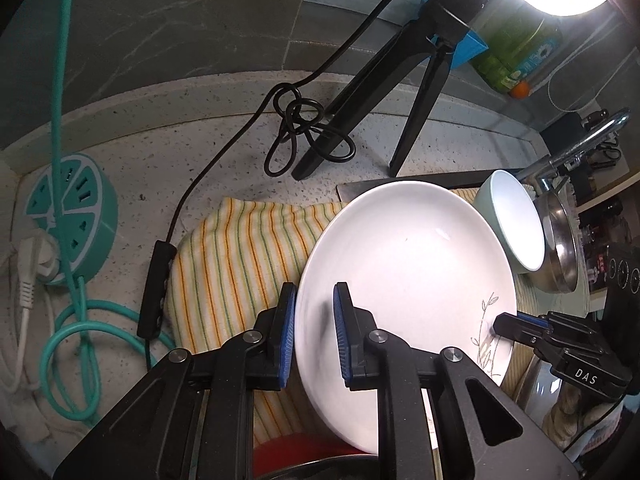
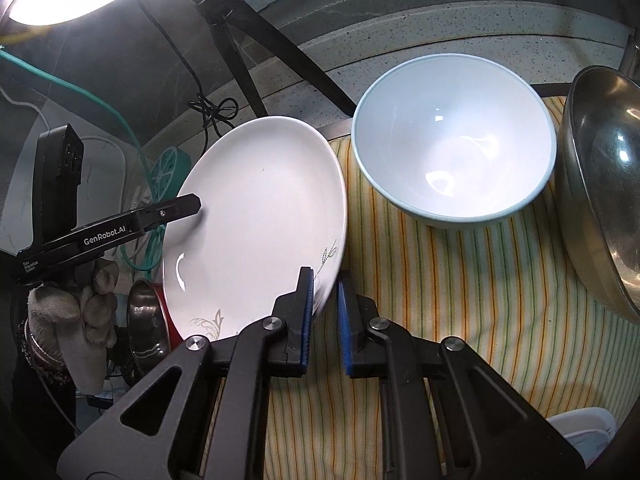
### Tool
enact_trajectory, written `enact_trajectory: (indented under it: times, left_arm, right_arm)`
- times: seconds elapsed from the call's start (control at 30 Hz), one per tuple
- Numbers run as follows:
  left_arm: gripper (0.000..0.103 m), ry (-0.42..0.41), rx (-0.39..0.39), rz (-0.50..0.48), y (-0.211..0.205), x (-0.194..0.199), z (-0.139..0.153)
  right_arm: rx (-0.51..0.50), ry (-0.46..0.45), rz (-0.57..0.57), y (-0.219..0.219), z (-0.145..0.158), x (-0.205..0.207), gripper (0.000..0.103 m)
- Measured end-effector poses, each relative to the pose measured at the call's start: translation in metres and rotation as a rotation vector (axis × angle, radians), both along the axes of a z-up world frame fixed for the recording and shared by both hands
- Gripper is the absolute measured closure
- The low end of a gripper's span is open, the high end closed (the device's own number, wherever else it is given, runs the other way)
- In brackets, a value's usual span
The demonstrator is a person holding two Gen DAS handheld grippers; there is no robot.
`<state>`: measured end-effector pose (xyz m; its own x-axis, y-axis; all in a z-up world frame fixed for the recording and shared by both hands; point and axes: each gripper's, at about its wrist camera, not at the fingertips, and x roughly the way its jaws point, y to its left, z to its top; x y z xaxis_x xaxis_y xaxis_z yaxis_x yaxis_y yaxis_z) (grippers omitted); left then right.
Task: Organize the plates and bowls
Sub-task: 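Lift the white twig-print plate and carry it to the plate stack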
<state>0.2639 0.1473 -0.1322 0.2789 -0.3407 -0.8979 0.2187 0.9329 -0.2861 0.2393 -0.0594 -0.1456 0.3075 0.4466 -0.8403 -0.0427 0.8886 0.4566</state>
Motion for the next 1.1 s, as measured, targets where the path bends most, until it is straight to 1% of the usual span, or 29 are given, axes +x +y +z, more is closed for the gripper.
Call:
enact_trajectory:
  times: [0.3,0.6,0.9,1.1]
  left_arm:
    - [0.087,-0.028,-0.002,0.006,-0.009,-0.007,0.015]
    - [0.087,-0.064,-0.016,0.007,-0.027,-0.02,0.039]
    - [0.087,-0.103,-0.019,0.025,-0.04,-0.048,0.063]
    - [0.087,-0.139,-0.016,0.058,-0.049,-0.075,0.082]
  right_arm:
    - [0.016,-0.039,-0.01,-0.016,0.018,-0.006,0.091]
    - [0.031,-0.079,-0.016,-0.039,0.04,-0.019,0.091]
    - [0.055,-0.107,0.006,-0.054,0.063,-0.041,0.091]
    - [0.071,-0.148,0.037,-0.066,0.081,-0.064,0.091]
